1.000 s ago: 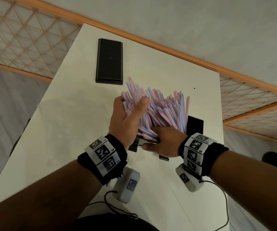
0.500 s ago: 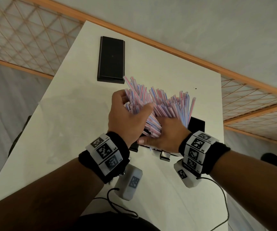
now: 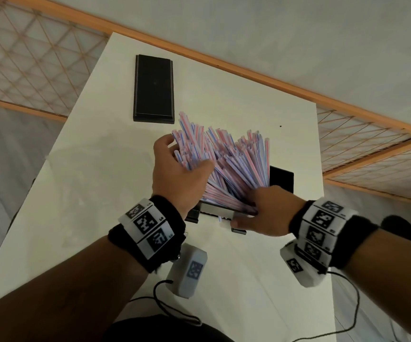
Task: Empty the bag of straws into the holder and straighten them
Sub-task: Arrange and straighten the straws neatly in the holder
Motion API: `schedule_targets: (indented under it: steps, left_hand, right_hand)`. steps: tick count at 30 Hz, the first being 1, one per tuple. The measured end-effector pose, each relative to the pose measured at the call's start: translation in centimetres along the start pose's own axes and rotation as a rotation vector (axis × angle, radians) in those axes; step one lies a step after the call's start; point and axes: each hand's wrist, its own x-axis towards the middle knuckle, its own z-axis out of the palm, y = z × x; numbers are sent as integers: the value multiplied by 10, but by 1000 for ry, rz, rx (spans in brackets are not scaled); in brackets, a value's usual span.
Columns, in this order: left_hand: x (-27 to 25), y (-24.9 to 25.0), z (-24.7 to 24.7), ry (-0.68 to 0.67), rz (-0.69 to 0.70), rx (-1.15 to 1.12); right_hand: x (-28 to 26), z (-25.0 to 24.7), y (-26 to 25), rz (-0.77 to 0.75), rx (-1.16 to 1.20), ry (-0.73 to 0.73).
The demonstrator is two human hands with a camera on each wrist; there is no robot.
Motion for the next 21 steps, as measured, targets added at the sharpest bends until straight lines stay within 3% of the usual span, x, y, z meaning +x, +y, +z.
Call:
schedule_targets:
  steps: [6, 10, 21]
  left_hand:
    - [0, 3, 0, -27, -11, -50]
    - [-2, 3, -1, -71, 10, -74]
    - [1, 3, 3, -65, 123, -56]
  right_hand:
    - [5, 12, -2, 33, 312, 111]
    - [5, 21, 3, 106, 179, 149]
    - [28, 6, -24, -54, 280, 47]
